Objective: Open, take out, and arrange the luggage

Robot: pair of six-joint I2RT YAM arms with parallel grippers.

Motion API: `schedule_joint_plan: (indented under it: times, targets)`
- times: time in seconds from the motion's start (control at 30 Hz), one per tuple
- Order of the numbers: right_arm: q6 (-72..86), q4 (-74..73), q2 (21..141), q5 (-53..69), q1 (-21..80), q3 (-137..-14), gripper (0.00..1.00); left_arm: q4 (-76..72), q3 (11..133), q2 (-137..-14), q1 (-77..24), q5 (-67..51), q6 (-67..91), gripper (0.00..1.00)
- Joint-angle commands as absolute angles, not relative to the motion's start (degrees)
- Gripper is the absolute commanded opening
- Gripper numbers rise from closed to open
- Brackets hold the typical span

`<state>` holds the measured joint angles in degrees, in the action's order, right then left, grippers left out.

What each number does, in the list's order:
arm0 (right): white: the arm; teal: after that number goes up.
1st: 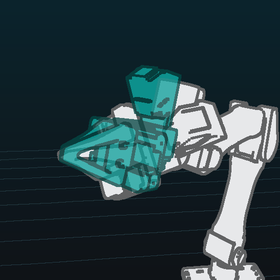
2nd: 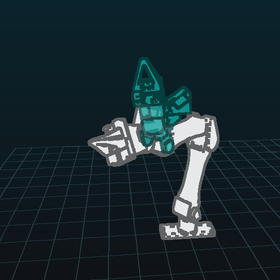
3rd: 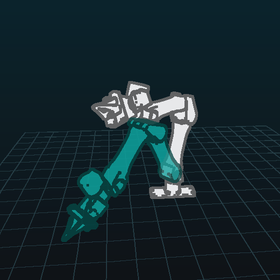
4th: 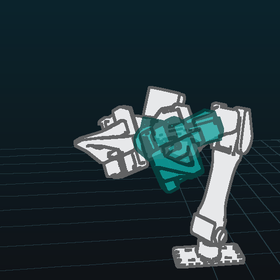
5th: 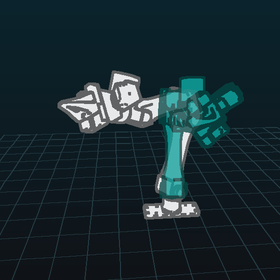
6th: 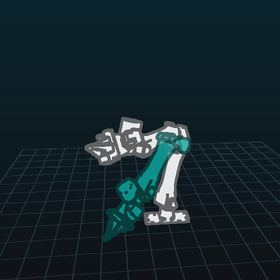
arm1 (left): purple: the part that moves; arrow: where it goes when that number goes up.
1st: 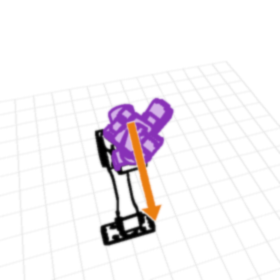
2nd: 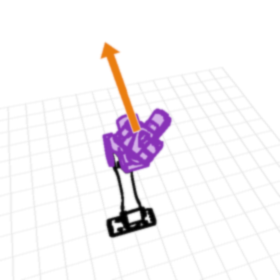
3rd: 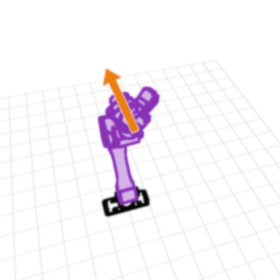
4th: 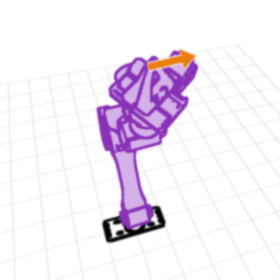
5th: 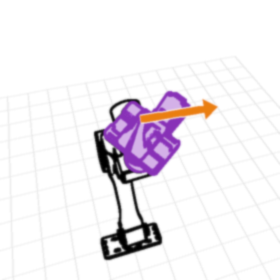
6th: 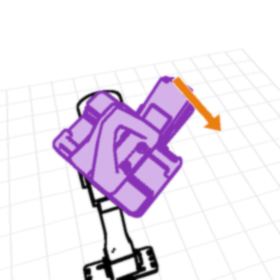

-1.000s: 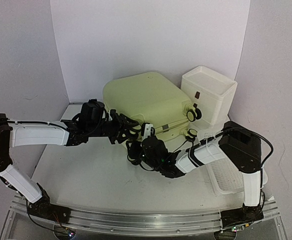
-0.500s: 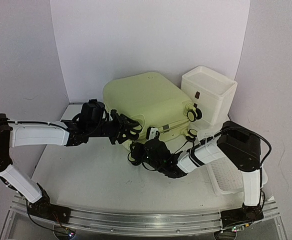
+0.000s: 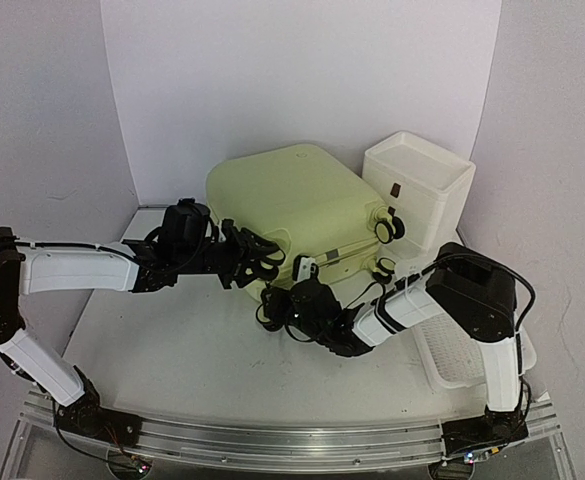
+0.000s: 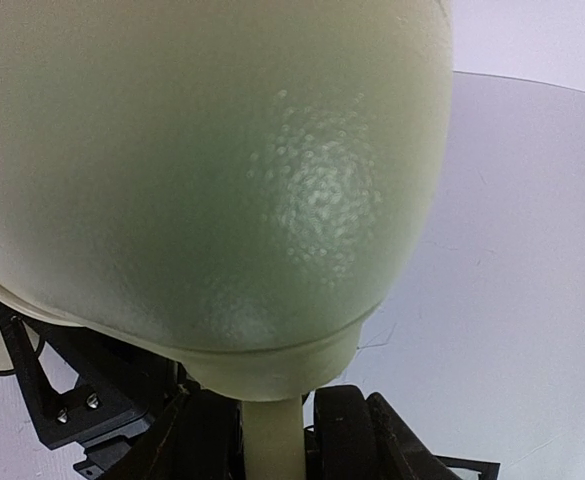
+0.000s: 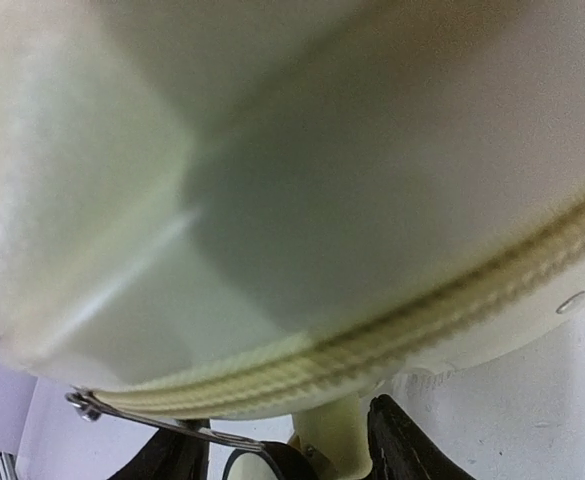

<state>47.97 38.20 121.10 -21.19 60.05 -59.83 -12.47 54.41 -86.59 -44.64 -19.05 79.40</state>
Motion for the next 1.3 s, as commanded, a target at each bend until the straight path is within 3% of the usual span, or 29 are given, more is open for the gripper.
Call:
schedule_joint_plan:
  times: [0.0,0.13,0.4,0.73,1.03,1.1,1.27]
  targets:
    - [42.9,43.4,120.2,-20.5,60.3,-61.9,0.54,-33.0,60.6,-82.5,-45.0,-20.7,77.2,0.00]
    - [39.4,43.4,118.9,-21.1,60.8,-62.2,0.53,-33.0,60.8,-83.0,-45.0,-20.9,77.5,0.00]
    - [38.0,43.4,117.4,-19.8,61.1,-62.5,0.40,-33.1,61.5,-84.2,-45.0,-21.3,77.7,0.00]
    - [37.2,43.5,115.6,-18.9,61.2,-62.8,0.39,-33.2,62.5,-85.7,-45.0,-21.7,78.3,0.00]
    - [37.8,43.4,114.6,-20.1,61.2,-62.2,0.12,-33.2,62.6,-86.1,-45.0,-21.7,78.4,0.00]
    - [37.8,43.3,114.0,-20.4,61.2,-61.8,0.01,-33.2,62.4,-86.2,-45.0,-21.7,78.5,0.00]
    - [37.7,43.3,111.8,-19.7,61.2,-60.0,0.00,-33.2,61.8,-85.9,-45.0,-21.2,78.0,0.00]
